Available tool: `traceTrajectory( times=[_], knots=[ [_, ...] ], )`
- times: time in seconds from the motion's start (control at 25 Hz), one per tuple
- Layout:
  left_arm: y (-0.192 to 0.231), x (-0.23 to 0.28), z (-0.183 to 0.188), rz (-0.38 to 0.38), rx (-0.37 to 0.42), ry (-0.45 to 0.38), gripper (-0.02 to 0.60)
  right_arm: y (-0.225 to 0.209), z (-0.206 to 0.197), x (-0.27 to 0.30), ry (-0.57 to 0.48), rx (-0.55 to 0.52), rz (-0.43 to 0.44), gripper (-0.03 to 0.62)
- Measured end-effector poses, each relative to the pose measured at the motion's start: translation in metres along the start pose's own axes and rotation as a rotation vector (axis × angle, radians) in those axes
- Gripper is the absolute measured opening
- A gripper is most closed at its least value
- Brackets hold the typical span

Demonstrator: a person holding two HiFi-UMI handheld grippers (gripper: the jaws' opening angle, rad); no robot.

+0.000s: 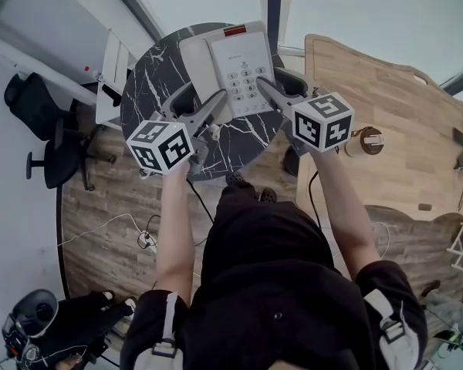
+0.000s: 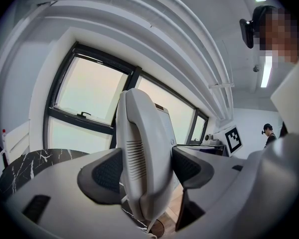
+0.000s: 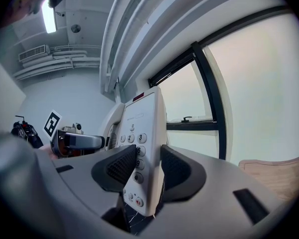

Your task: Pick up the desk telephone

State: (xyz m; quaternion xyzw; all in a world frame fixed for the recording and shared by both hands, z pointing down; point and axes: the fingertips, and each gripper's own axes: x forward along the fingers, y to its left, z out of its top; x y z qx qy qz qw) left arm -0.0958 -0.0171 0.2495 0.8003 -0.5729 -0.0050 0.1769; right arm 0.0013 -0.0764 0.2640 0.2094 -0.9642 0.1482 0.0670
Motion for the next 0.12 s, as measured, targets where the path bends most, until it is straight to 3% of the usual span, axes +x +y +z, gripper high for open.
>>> traceTrajectory(
  times=[0.12],
  knots=[
    [0.001,-0.0018,0.0027,-0.001,-0.005,0.004,0.324,0.002,0.0026,0.0008,0.003,-0.001,-0.001,0.176]
  ],
)
